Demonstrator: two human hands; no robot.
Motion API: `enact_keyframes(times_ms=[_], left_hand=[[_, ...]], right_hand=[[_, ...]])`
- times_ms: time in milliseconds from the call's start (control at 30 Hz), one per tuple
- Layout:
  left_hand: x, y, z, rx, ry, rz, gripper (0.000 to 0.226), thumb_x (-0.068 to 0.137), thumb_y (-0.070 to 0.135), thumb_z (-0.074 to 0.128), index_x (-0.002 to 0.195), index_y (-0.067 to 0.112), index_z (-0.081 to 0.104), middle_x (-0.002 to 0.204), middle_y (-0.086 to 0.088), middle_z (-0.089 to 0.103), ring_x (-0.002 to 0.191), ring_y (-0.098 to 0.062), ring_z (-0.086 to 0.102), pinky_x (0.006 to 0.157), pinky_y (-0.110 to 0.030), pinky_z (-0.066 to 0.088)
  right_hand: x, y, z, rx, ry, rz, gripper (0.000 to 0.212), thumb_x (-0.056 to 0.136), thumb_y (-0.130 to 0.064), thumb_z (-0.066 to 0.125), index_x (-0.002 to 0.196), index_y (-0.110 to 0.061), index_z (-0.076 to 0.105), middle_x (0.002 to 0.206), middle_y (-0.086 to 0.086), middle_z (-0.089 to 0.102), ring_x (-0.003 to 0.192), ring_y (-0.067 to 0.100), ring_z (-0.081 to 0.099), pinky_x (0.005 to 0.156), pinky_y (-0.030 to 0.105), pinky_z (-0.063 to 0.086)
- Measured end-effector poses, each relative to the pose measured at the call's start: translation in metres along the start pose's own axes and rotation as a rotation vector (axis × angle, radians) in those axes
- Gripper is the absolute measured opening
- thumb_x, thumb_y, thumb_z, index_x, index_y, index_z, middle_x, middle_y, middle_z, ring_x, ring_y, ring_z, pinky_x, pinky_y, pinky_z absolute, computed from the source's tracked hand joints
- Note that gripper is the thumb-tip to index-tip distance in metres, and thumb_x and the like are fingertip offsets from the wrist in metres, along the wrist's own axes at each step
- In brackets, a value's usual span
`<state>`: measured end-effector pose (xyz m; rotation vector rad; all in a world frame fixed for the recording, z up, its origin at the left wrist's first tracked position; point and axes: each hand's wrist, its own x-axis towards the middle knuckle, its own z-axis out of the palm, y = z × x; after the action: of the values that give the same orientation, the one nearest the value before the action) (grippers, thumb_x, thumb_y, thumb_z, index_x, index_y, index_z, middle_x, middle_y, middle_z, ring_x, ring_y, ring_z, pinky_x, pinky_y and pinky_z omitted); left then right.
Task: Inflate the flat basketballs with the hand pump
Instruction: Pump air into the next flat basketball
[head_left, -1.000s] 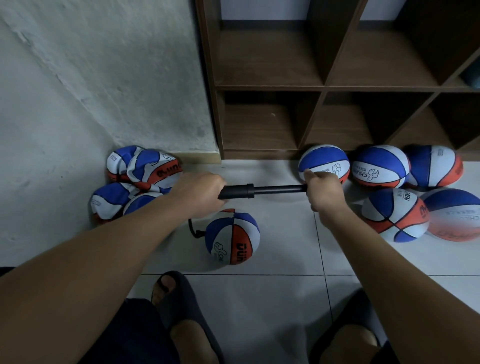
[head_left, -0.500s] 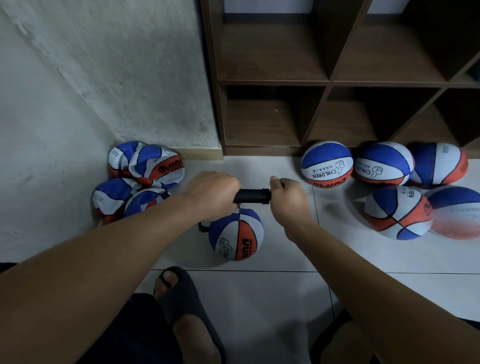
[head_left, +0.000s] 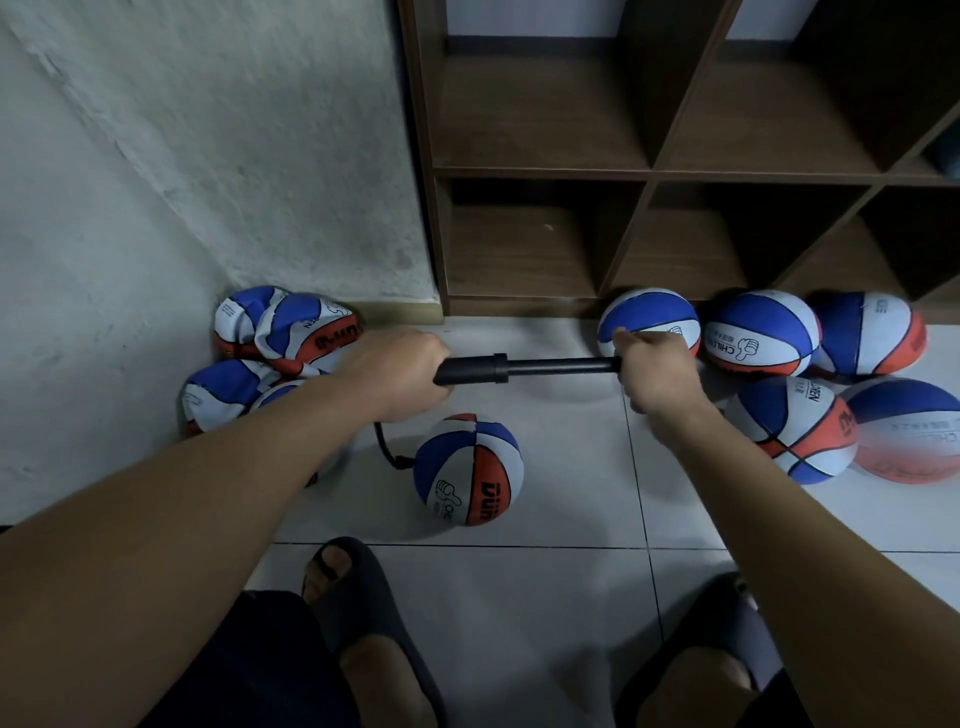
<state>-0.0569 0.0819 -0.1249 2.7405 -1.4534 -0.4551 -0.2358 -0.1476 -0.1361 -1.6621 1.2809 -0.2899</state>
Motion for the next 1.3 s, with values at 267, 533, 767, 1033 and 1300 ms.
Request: enact_keyframes(times_ms=[267, 533, 767, 1033, 1300], left_hand=[[0.0, 0.03, 0.008, 0.037, -0.028, 0.029, 0.022, 0.094, 0.026, 0.067, 0.074, 0.027, 0.059, 0.07, 0.003, 0.062, 0.06, -0.019, 0.062, 0.051, -0.029, 0.037], [-0.005, 0.038, 0.011, 0.084, -0.062, 0.064, 0.024, 0.093, 0.027, 0.068, 0.073, 0.028, 0.054, 0.069, 0.003, 0.062, 0.059, -0.019, 0.061, 0.051, -0.029, 0.04], [-0.005, 0.038, 0.004, 0.067, -0.033, 0.071, 0.02, 0.093, 0.027, 0.066, 0.075, 0.027, 0.058, 0.068, 0.005, 0.061, 0.059, -0.017, 0.061, 0.05, -0.028, 0.034], [-0.003, 0.007, 0.0, 0.075, -0.046, -0.005, 0.019, 0.09, 0.028, 0.063, 0.072, 0.025, 0.06, 0.065, 0.004, 0.062, 0.055, -0.018, 0.062, 0.051, -0.034, 0.05], [-0.001, 0.033, 0.003, 0.148, -0.028, 0.038, 0.033, 0.093, 0.023, 0.067, 0.069, 0.028, 0.046, 0.07, 0.003, 0.059, 0.059, -0.017, 0.057, 0.048, -0.029, 0.034]], right_hand=[[-0.04, -0.002, 0.039, -0.117, -0.03, -0.158, 0.043, 0.113, -0.034, 0.045, 0.083, -0.007, 0.059, 0.074, 0.01, 0.059, 0.064, 0.023, 0.051, 0.063, 0.036, 0.037], [-0.058, 0.007, 0.058, -0.12, -0.177, -0.13, 0.046, 0.114, -0.04, 0.042, 0.079, -0.012, 0.052, 0.067, 0.004, 0.051, 0.059, 0.019, 0.049, 0.055, 0.032, 0.037], [-0.048, 0.001, 0.049, -0.109, -0.188, -0.135, 0.045, 0.113, -0.039, 0.046, 0.079, -0.011, 0.054, 0.066, 0.003, 0.05, 0.059, 0.02, 0.047, 0.055, 0.031, 0.034], [-0.004, 0.011, 0.001, -0.107, -0.023, -0.02, 0.037, 0.105, -0.031, 0.055, 0.079, -0.005, 0.063, 0.073, 0.012, 0.059, 0.078, 0.037, 0.056, 0.072, 0.046, 0.048], [-0.052, 0.003, 0.048, -0.12, -0.1, -0.141, 0.046, 0.114, -0.037, 0.042, 0.081, -0.008, 0.056, 0.07, 0.006, 0.054, 0.063, 0.022, 0.049, 0.06, 0.035, 0.039]])
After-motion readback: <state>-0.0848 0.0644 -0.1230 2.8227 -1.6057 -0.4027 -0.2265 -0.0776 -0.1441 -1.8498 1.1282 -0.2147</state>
